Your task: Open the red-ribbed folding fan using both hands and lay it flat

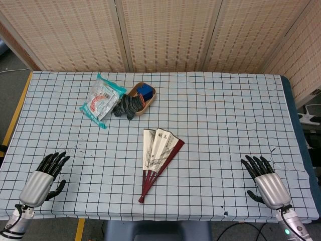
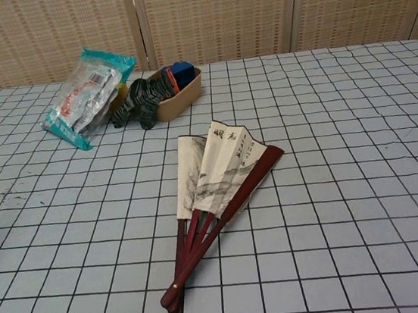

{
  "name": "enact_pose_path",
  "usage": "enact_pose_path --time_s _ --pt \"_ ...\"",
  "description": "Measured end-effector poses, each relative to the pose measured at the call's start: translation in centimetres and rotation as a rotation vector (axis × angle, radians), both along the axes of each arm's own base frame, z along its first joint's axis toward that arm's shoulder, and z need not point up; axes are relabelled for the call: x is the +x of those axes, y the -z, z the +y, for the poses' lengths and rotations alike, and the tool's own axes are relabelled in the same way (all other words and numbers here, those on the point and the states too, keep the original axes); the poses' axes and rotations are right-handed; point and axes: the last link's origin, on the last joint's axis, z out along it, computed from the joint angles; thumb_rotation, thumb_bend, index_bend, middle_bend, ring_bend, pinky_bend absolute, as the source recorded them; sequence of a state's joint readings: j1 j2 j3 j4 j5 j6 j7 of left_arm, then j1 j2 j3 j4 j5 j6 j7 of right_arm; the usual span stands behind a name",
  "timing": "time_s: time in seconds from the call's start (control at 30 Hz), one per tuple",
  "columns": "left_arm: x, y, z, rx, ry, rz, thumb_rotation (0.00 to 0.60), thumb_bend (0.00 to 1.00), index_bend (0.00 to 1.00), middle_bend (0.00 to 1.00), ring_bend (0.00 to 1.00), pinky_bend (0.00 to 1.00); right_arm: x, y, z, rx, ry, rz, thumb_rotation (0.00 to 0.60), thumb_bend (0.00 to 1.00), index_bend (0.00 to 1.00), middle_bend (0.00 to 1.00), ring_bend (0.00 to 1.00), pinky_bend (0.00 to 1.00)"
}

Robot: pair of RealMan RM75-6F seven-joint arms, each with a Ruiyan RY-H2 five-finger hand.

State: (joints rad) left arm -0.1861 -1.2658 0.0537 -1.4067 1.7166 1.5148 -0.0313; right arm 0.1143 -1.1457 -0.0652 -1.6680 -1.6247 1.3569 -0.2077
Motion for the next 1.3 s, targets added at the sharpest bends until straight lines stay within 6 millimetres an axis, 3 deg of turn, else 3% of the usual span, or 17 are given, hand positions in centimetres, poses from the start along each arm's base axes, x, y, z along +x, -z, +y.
enact_pose_path --time_s 0.37,0.5,0.63,0.9,1.1,1.3 --pt "0.0 0.1 0.1 -0.003 -0.007 -0.012 0.6 0.46 0.0 0.0 0.0 0.09 0.9 1.8 -0.4 0.007 -0.068 -0.021 0.6 0.15 0.01 0.0 0.0 0.0" --pt "-0.1 0.0 0.4 0.008 0.004 -0.002 0.6 0.46 0.0 0.0 0.0 0.09 2.9 4.4 -1.5 0.01 -0.16 -0.044 0.6 0.15 0.16 0.0 0.0 0.0" --pt "0.0 0.6 0.7 0.018 0.023 0.023 0.6 0.46 0.0 0.0 0.0 0.09 5.1 6.5 -3.0 0.034 -0.233 -0.01 0.6 0.15 0.23 0.0 0.0 0.0" --pt "-0.6 0.4 1.5 0.042 -0.02 0.023 0.6 0.46 0.0 0.0 0.0 0.09 11.6 12.7 -7.0 0.07 -0.379 0.04 0.6 0.16 0.25 0.0 0.0 0.0" --pt "-1.1 0.8 1.9 0.037 -0.045 0.042 0.6 0.46 0.0 0.0 0.0 0.09 14.1 17.1 -10.2 0.095 -0.436 0.102 0.6 0.17 0.31 0.0 0.0 0.0" --pt "-1.3 1.0 2.3 0.019 -0.063 0.039 0.6 0.46 0.0 0.0 0.0 0.09 15.2 20.3 -12.3 0.12 -0.436 0.128 0.6 0.17 0.32 0.0 0.0 0.0"
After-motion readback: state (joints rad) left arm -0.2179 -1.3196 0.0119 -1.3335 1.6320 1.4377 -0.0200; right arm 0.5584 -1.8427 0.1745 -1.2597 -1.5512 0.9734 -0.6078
